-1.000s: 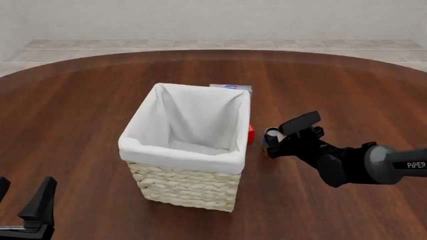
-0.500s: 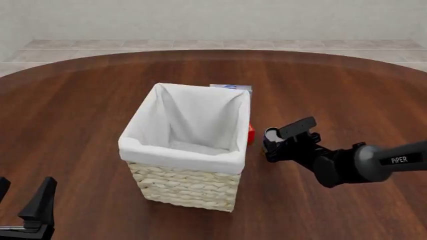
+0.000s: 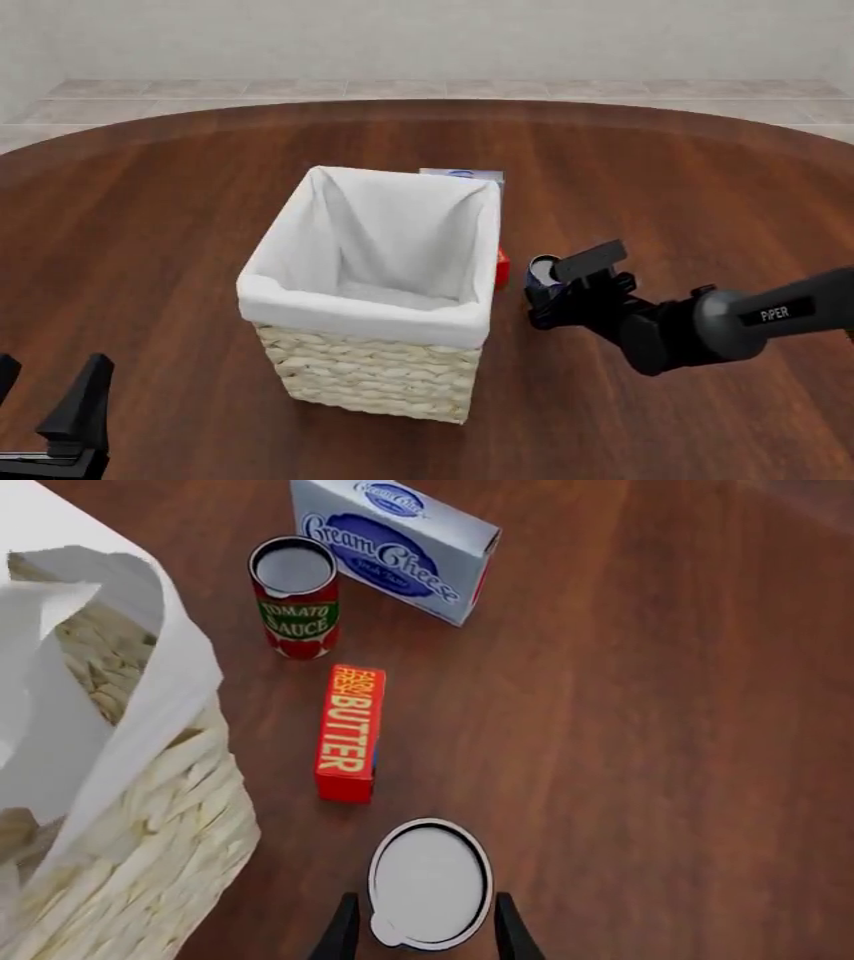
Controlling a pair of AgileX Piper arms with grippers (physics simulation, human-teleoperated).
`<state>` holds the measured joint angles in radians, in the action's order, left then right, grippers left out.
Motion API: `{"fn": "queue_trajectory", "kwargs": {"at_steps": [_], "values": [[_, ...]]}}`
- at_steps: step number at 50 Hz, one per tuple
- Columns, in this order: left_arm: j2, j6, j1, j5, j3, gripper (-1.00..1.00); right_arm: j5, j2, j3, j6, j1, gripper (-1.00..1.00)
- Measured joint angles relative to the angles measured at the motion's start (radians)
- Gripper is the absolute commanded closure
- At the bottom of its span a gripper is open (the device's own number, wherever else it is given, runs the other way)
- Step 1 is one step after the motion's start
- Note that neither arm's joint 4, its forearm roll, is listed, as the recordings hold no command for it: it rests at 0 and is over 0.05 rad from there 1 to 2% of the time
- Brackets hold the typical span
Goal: Pick up the alphabet soup and put it in the basket.
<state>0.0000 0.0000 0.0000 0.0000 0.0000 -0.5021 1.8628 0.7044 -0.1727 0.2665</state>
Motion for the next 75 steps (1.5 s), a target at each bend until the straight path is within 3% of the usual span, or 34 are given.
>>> {"fn": "queue_trajectory", "kwargs": {"at_steps": [12,13,40,75], "values": [[0.000,0.000,0.000,0.000,0.000,-1.00,-0.008,0.022,0.008,0.008,0.004,-1.00],[0.000,0.000,0.000,0.000,0.000,-1.00,-0.009,0.023,0.009,0.009,0.004,1.00],[0.000,0.000,0.000,0.000,0.000,-1.00,-0.012,-0.007,-0.007,-0.011,0.008,1.00],[0.000,0.000,0.000,0.000,0.000,-1.00,0.170,-0.312,0.006,-0.057,-0.011,1.00]]}}
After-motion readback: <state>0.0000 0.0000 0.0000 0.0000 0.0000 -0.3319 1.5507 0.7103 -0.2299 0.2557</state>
